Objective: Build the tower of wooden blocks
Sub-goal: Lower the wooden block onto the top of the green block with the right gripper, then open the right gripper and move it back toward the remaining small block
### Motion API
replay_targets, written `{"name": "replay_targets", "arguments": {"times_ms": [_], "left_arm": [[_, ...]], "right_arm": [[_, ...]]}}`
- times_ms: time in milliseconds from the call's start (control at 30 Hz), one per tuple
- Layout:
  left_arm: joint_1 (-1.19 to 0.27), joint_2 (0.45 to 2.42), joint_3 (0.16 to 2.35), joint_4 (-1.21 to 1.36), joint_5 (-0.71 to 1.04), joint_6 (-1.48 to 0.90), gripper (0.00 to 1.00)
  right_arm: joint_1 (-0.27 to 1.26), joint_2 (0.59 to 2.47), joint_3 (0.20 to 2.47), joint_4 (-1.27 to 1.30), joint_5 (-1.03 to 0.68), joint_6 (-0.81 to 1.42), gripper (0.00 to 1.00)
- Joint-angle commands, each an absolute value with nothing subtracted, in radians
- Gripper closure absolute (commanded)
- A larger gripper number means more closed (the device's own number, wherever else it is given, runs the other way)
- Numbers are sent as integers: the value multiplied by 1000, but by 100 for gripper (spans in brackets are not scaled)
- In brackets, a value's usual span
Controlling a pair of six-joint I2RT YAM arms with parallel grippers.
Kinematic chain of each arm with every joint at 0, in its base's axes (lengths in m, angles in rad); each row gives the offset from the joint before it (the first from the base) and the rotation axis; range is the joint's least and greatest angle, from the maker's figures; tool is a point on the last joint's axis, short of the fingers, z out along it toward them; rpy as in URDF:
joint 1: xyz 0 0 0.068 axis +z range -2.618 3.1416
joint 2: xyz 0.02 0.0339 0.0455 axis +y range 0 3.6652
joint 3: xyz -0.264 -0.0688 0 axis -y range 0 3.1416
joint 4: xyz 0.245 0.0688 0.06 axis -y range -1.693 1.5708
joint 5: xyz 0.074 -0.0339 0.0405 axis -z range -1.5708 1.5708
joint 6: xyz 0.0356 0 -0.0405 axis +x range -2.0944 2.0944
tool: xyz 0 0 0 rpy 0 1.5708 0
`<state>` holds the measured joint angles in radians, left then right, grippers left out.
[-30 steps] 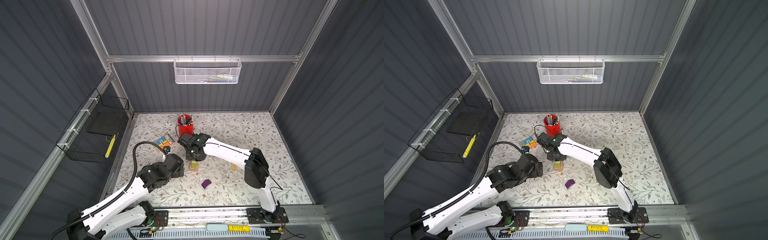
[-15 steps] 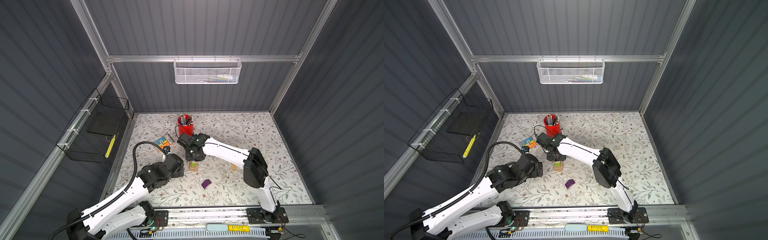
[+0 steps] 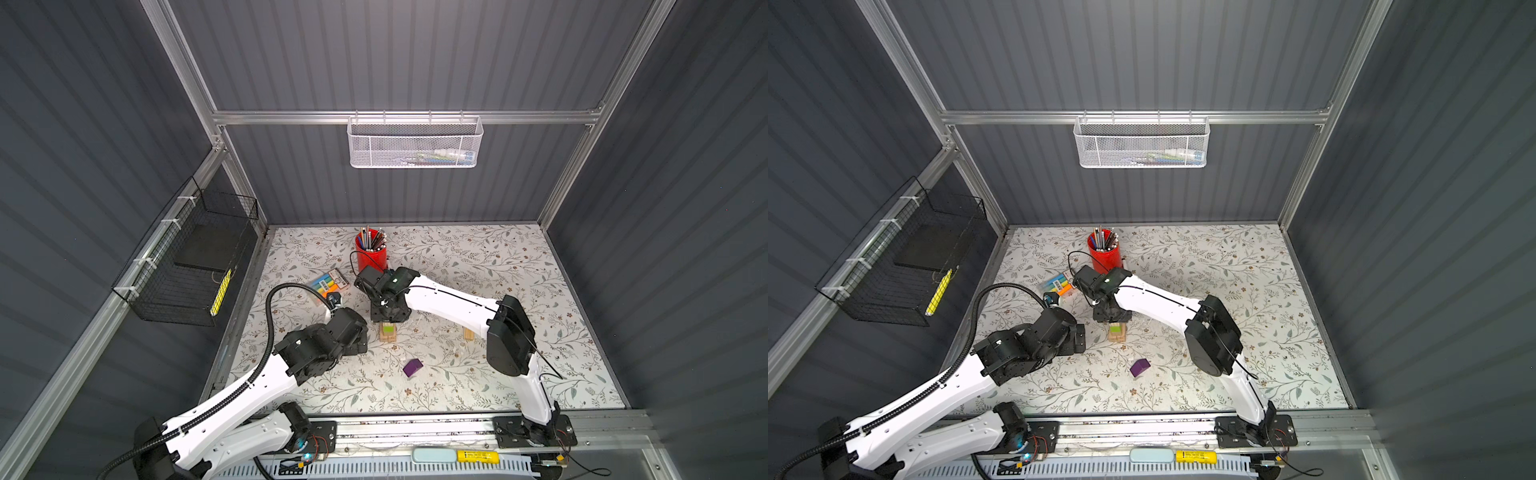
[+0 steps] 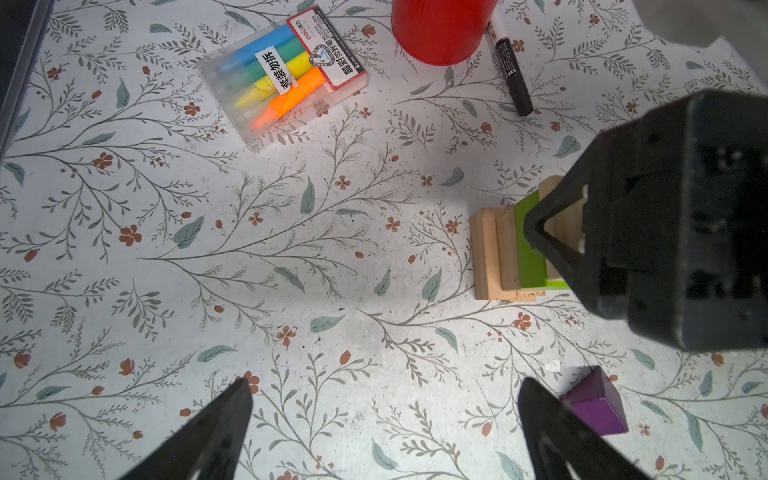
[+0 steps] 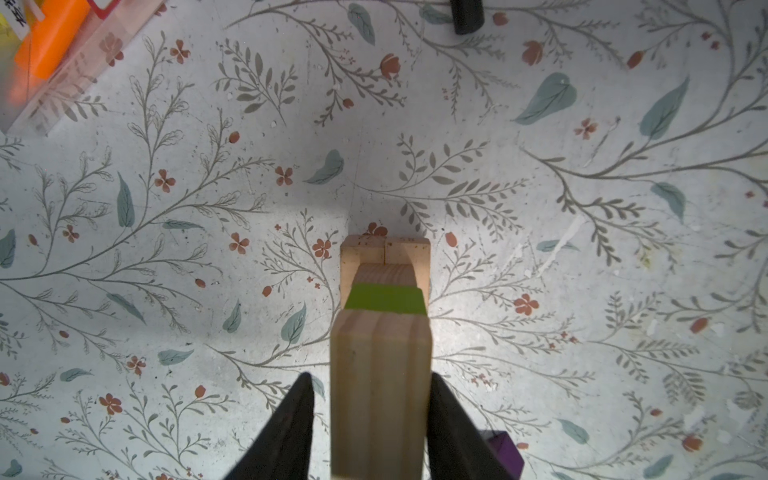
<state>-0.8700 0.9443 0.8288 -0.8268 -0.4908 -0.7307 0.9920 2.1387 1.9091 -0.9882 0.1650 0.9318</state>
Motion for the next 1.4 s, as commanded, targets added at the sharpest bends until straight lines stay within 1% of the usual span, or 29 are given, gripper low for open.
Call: {"name": "replay_targets", "arguments": {"times_ms": [0,267,533,700,933,1033,1200,1367], "left_arm": [[-874,946,834,-845,-505,-740,0],[-874,953,847,-844,-506,-735,0],[-874,968,883,-847,-499,-715,0],[-874,993,913,-832,-476,-688,0],[-874,1049,940,-761,-410,-636,0],[-874,1068,943,-717,-364,-610,0],[-874,1103,951,-647,-307,-570,0],[-874,1143,970,-615,-266,-546,0]], "right_arm": [[997,2126,1899,-1008,192,926,53],[996,2072,1893,-1008,206,911,49],[991,1919,1825,-973,256,875,41],[958,1761,1659,-919,300,855,33],[851,1577,1384,-881,292,851,27],[821,1493,1254,-857,321,836,22],[732,1357,1042,-794,275,831,12],[659,1264,885,-731,238,800,3]]}}
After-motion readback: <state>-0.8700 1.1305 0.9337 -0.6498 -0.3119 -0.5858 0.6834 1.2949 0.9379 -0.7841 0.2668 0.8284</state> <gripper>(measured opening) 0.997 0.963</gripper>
